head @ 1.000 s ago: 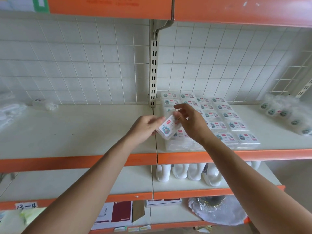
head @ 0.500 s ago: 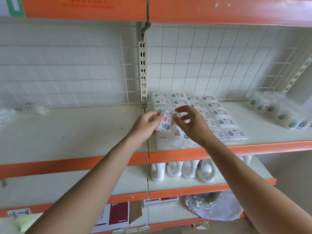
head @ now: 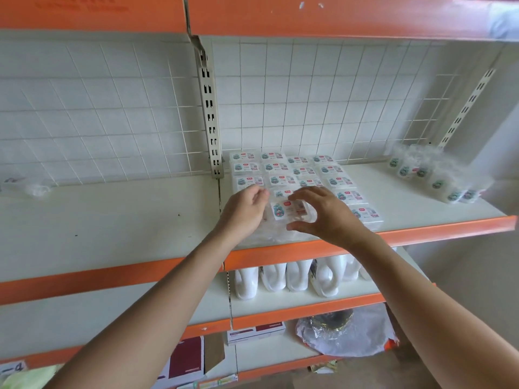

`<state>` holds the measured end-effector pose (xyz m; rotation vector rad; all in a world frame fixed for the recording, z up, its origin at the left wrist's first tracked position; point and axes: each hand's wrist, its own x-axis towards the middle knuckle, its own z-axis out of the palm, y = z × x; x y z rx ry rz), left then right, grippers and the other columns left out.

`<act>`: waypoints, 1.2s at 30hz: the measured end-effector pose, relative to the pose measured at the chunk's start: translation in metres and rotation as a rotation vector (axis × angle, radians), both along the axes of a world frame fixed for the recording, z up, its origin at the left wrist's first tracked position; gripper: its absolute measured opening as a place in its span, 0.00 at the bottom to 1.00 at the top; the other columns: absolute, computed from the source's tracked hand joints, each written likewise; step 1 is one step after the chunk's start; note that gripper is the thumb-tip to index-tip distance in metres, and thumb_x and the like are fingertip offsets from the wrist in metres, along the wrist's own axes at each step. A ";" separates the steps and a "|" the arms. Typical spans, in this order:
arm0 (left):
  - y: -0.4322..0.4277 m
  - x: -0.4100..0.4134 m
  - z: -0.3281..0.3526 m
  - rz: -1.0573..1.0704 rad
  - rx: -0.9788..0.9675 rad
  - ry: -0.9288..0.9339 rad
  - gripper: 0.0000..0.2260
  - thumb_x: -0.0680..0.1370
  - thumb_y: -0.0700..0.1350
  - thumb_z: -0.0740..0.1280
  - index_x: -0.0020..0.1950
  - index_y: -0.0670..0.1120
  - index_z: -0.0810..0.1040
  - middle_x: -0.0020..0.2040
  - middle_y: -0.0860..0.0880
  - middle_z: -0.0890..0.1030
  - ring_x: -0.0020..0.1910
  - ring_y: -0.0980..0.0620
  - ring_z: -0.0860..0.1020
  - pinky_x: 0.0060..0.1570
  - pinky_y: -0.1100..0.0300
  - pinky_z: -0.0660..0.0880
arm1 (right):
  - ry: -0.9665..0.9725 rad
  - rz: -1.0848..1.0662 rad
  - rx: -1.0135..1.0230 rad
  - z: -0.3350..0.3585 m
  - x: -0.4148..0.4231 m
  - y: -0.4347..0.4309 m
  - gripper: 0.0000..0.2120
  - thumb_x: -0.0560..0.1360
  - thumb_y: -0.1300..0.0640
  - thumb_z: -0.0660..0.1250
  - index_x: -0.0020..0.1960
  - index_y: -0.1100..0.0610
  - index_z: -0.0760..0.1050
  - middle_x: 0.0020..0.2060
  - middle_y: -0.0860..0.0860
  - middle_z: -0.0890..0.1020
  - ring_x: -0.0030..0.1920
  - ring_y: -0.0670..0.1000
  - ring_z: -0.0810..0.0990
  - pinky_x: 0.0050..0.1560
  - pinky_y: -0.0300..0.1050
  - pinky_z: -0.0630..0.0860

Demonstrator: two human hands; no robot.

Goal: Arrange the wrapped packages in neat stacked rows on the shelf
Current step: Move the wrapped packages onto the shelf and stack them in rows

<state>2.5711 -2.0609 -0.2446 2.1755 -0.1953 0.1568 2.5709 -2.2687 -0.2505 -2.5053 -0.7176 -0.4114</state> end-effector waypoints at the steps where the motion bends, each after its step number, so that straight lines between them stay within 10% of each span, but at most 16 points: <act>1: 0.000 -0.001 -0.004 -0.005 0.103 -0.074 0.11 0.82 0.47 0.60 0.56 0.44 0.80 0.53 0.47 0.82 0.52 0.47 0.79 0.53 0.52 0.75 | 0.015 -0.036 -0.011 -0.003 -0.001 -0.005 0.27 0.65 0.46 0.78 0.60 0.53 0.78 0.57 0.49 0.79 0.59 0.54 0.76 0.58 0.49 0.74; 8: -0.001 -0.019 -0.028 0.007 0.568 -0.219 0.15 0.77 0.52 0.65 0.62 0.50 0.78 0.60 0.51 0.75 0.63 0.47 0.69 0.60 0.53 0.67 | 0.045 -0.084 -0.027 -0.015 -0.001 -0.016 0.25 0.66 0.45 0.77 0.60 0.53 0.77 0.57 0.49 0.80 0.59 0.53 0.74 0.57 0.46 0.72; 36: -0.005 -0.021 -0.047 -0.003 0.445 -0.197 0.21 0.76 0.39 0.70 0.68 0.42 0.71 0.70 0.43 0.65 0.73 0.46 0.60 0.69 0.60 0.60 | 0.054 -0.187 -0.202 -0.039 0.001 -0.001 0.26 0.75 0.43 0.67 0.67 0.57 0.71 0.72 0.52 0.69 0.73 0.55 0.64 0.71 0.55 0.61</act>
